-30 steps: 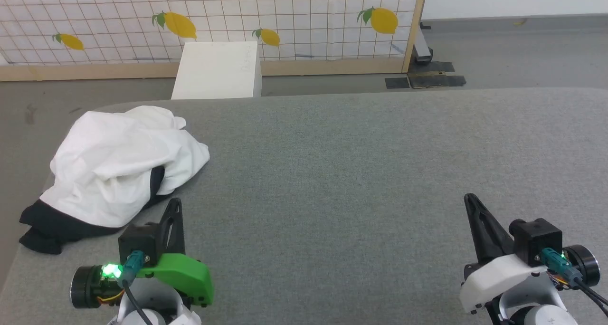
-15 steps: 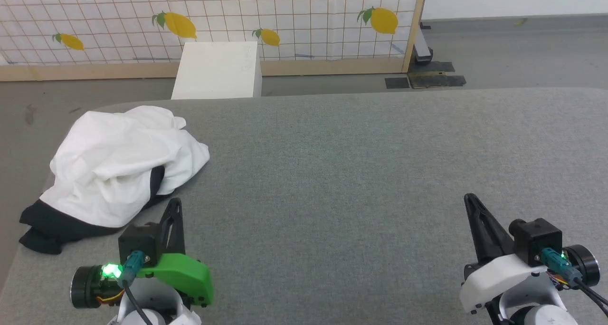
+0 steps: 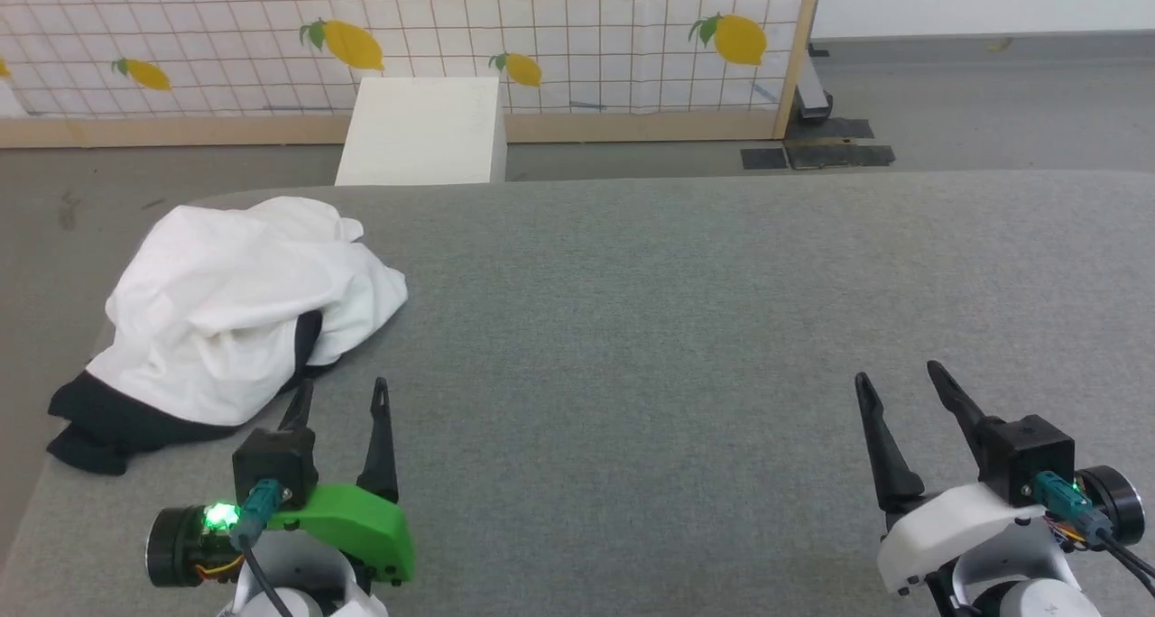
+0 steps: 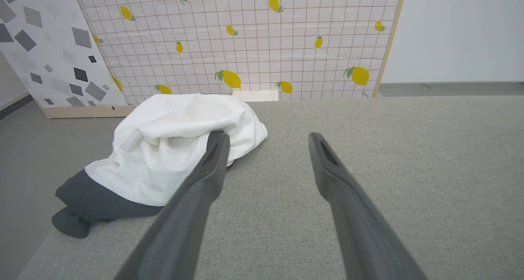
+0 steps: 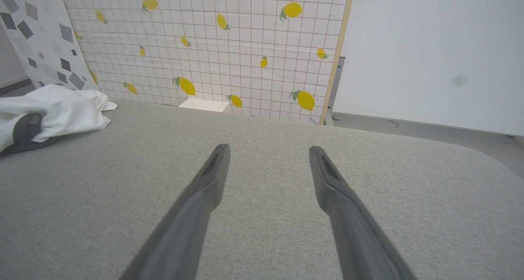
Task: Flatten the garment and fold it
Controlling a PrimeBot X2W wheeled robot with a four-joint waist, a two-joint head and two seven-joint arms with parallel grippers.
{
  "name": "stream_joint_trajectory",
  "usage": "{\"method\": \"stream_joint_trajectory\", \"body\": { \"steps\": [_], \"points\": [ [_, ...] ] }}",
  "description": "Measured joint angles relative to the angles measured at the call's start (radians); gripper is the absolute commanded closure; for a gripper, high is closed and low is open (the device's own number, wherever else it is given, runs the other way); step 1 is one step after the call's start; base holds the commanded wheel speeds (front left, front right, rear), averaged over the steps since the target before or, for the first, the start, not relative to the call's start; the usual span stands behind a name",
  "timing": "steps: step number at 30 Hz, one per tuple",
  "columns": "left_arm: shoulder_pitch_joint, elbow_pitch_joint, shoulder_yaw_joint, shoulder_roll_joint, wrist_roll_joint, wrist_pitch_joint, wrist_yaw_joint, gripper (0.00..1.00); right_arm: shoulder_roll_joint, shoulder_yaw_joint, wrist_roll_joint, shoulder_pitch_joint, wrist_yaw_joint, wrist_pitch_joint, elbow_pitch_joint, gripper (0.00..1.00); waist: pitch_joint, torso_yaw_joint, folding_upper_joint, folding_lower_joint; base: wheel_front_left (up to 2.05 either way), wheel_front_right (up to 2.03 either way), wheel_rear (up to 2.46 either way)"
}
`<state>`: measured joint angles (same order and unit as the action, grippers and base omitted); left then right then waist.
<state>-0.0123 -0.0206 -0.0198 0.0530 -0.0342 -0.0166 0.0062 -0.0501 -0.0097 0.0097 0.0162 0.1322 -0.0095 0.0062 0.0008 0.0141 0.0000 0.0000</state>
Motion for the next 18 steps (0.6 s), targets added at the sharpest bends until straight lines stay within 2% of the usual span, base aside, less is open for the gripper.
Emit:
{"method": "stream_joint_trajectory", "body": {
  "steps": [18],
  "points": [
    [-0.005, -0.022, -0.01, 0.004, -0.031, -0.039, 0.027, 0.0, 0.0, -0.002, 0.009, 0.0, 0.0, -0.017, 0.001, 0.0, 0.003, 0.116, 0.0, 0.0, 0.0, 0.0, 0.0]
  ]
}}
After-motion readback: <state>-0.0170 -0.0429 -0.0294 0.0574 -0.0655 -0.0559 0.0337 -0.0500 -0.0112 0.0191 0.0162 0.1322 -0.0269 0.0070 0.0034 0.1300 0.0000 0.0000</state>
